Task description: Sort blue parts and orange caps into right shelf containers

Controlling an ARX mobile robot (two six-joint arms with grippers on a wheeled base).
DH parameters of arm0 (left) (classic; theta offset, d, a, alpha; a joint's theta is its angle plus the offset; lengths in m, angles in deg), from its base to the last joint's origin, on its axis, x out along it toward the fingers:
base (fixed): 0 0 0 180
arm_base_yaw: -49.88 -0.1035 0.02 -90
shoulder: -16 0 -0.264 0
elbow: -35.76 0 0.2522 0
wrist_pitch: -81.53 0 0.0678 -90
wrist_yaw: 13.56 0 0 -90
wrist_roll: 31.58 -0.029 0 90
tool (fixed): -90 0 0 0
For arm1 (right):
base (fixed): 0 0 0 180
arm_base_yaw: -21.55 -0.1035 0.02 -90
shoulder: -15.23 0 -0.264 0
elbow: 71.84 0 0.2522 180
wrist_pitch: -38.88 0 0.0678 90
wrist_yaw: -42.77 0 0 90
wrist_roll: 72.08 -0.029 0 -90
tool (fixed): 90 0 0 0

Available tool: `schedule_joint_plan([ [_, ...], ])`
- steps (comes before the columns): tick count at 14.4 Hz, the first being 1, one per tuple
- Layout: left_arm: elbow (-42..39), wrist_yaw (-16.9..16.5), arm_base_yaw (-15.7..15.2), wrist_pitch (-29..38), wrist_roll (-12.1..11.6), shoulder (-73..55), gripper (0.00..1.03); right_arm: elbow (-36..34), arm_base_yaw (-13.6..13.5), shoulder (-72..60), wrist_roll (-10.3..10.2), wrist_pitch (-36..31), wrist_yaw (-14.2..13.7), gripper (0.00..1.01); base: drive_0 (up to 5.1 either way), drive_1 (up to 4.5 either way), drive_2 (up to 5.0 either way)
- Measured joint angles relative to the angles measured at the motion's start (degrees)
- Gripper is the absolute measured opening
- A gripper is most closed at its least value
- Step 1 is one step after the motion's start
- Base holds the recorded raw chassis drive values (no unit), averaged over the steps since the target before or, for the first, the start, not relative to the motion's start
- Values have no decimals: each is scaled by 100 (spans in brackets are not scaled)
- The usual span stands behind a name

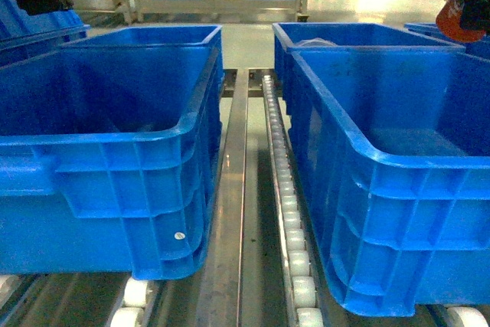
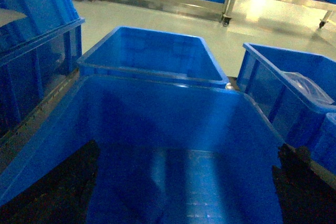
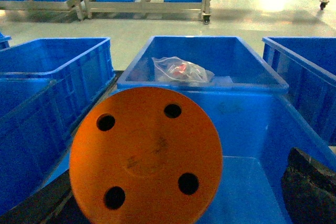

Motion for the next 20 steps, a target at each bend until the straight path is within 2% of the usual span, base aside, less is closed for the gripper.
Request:
schedule_joint_plan([
  [5,-155,-116,-85,-13,-39,146,98,11,44,0,72,81,72,98,0,0,0],
  [6,-195,-127,-101,-33,-46,146,98,26,39,-2,177,173,-107,98,0,0,0],
  [7,-216,-149,-136,-44,-44,146,98,37,39,-2,216,164,-127,98,0,0,0],
  [11,-225,-166,-127,-76,-46,151,98,42,39,-2,234,164,-136,98,0,0,0],
  [15,-363,-118,72,96,-55,151,98,42,39,-2,262,164,-138,98,0,0,0],
  [20,-363,-96,55,94,-55,151,98,42,39,-2,271,164,-138,98,0,0,0],
])
